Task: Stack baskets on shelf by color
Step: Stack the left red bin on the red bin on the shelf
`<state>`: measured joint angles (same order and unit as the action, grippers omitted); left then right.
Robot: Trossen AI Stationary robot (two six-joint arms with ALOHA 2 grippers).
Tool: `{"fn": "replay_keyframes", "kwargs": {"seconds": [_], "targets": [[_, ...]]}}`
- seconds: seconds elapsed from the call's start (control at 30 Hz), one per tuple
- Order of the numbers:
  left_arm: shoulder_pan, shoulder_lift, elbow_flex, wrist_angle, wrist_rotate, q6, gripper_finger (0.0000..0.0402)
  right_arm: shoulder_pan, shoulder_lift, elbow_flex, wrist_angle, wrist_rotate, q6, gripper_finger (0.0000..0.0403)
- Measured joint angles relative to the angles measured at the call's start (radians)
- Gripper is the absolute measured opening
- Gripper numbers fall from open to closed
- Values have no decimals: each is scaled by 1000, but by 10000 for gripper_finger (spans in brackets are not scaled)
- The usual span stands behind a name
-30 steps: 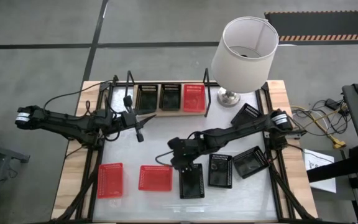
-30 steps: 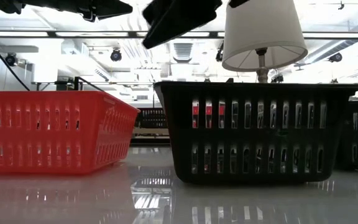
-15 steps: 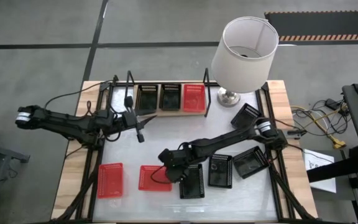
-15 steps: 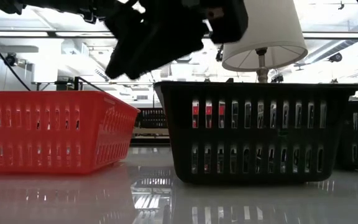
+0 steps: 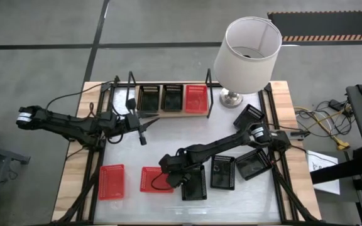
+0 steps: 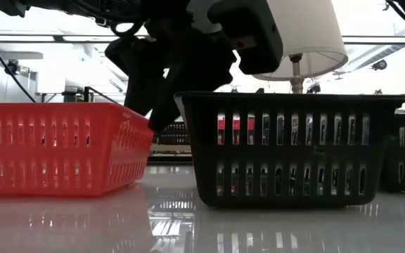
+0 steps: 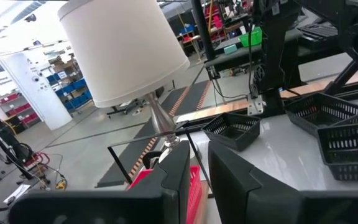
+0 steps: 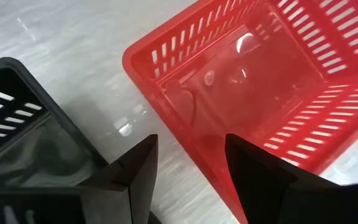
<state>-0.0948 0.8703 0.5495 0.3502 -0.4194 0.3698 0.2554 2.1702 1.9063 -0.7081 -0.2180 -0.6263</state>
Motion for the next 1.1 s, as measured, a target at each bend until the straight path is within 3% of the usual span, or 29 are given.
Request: {"fn": "replay_keyframes", "kwargs": {"seconds": [0.23, 0.7, 0.93, 1.1], "targets": [[0, 0, 0, -1, 0, 0, 42, -7, 4, 5, 12, 0, -18, 160], [0, 0, 0, -1, 0, 0, 42, -7, 5, 4, 13, -9, -67, 19], [0, 0, 0, -1, 0, 0, 42, -7, 3, 4, 14, -9, -66, 11], [-1, 0, 0, -1, 0, 0, 42, -7, -23, 5, -2, 48, -66, 10]]}}
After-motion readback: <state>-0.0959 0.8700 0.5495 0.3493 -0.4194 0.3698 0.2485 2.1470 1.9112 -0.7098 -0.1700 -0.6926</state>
